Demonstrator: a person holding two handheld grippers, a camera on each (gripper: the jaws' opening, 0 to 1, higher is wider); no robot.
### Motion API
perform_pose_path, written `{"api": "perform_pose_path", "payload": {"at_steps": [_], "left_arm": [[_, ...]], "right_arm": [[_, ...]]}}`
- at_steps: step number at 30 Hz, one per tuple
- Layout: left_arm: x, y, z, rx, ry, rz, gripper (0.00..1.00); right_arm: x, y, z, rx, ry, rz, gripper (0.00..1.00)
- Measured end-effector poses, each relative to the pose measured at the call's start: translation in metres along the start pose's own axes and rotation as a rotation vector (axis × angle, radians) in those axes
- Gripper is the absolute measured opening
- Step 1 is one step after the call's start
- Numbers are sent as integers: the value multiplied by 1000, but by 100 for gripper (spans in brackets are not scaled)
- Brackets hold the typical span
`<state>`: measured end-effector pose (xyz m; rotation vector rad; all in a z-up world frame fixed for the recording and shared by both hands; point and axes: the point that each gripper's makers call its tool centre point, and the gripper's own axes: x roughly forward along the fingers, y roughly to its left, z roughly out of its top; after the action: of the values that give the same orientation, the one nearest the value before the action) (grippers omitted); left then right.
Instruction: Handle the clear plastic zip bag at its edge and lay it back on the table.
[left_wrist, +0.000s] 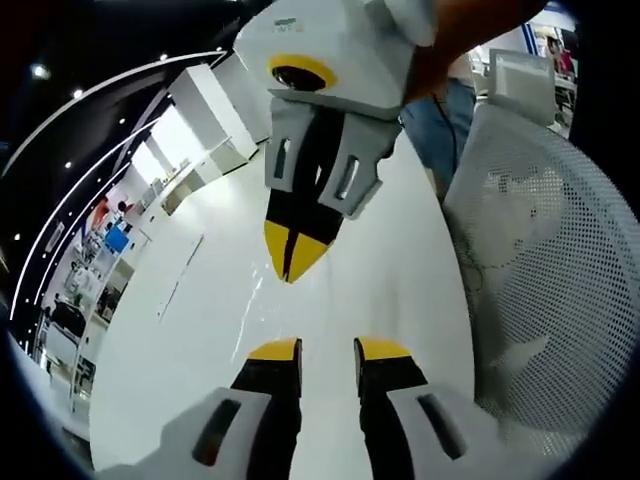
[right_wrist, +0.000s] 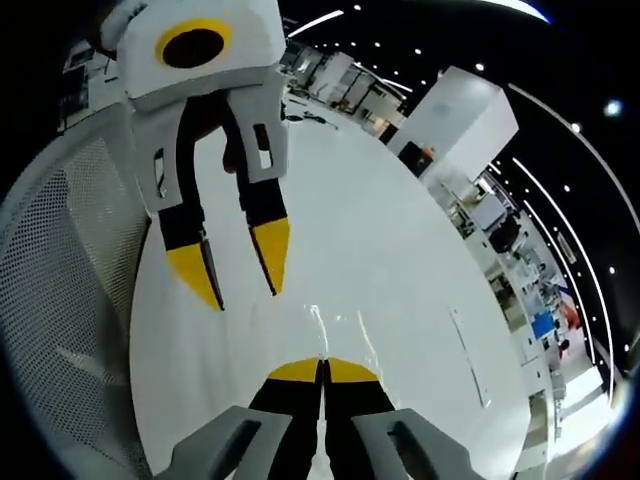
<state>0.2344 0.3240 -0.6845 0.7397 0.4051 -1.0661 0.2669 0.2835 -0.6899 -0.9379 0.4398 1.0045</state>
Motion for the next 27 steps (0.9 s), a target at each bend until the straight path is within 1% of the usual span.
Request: {"api": "perform_pose_path", "payload": {"at_steps": [2, 5, 6, 8, 12, 15, 16, 20, 25, 27], "left_arm": [[-3, 2, 0, -23, -8, 8, 16], [-6, 3, -4, -25, 0, 22, 17], [-7, 4, -6, -40, 0, 25, 18], [-10, 4, -10, -98, -9, 31, 19], [-15, 0, -16, -165, -4, 37, 22], [-16, -4, -21, -228, -2, 42, 27], [-16, -7, -21, -249, 4, 38, 30], [-16, -12, -26, -272, 16, 48, 37], [-19, -12, -28, -313, 24, 68, 48], [-21, -13, -28, -344, 26, 71, 52]], "right_arm": [[2, 3, -3, -5, 10, 6, 0], [5, 6, -8, -16, 23, 14, 0], [5, 6, -10, -19, 25, 15, 0], [6, 6, -13, -23, 36, 14, 0], [8, 7, -20, -25, 42, 21, 0], [8, 5, -23, -58, 33, 2, 0], [9, 6, -26, -59, 40, 0, 0], [12, 5, -32, -71, 42, -7, 0], [16, 5, -38, -95, 43, -4, 0], [18, 4, -41, -96, 38, -4, 0]]}}
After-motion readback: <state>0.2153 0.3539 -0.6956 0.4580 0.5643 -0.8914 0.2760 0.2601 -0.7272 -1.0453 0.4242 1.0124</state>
